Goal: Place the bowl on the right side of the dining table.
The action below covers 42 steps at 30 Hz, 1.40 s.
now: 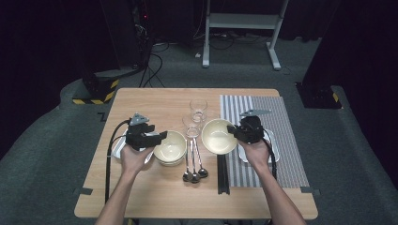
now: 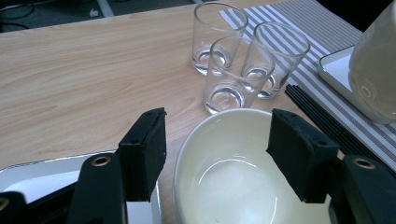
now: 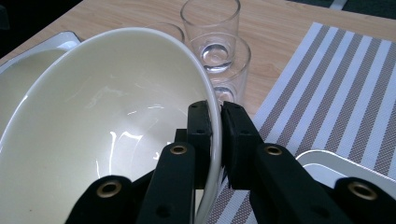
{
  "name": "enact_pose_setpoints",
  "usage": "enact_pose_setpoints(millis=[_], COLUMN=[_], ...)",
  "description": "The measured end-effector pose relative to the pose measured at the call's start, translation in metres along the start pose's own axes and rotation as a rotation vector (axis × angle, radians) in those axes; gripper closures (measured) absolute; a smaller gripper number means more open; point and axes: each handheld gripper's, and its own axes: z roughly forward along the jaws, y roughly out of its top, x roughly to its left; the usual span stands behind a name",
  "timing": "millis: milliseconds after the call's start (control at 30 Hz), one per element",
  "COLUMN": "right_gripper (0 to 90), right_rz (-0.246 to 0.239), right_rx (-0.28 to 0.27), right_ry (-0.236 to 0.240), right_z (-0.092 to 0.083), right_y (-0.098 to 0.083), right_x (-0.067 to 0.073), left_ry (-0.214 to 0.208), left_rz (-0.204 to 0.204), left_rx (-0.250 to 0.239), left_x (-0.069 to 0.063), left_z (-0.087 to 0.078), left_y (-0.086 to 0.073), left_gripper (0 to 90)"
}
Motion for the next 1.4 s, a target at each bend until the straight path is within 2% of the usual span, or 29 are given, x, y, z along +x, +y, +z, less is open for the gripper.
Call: enact_pose_setpoints(millis=[300, 633, 1400], right_gripper=[82.5, 82.5, 82.4], right_rz=[0.015, 0.029, 0.067], right_rx=[-0.005, -0.023, -0.037], right_ry=[-0.008, -0.016, -0.045], right_z=[-0.004, -0.009, -0.021], right_y=[-0.002, -0.002, -0.008], right_x=[-0.005, -0.01, -0.025], left_ry=[0.017, 0.013, 0.042], left_rz=[-0.01, -0.031, -0.039], left_rx=[-0.001, -0.008, -0.005], left_x=[0.006, 0.01, 0.017], left_z=[-0.003, -0.008, -0.016], left_y=[-0.004, -0.008, -0.019], left_gripper=[37.3, 39.7, 40.6])
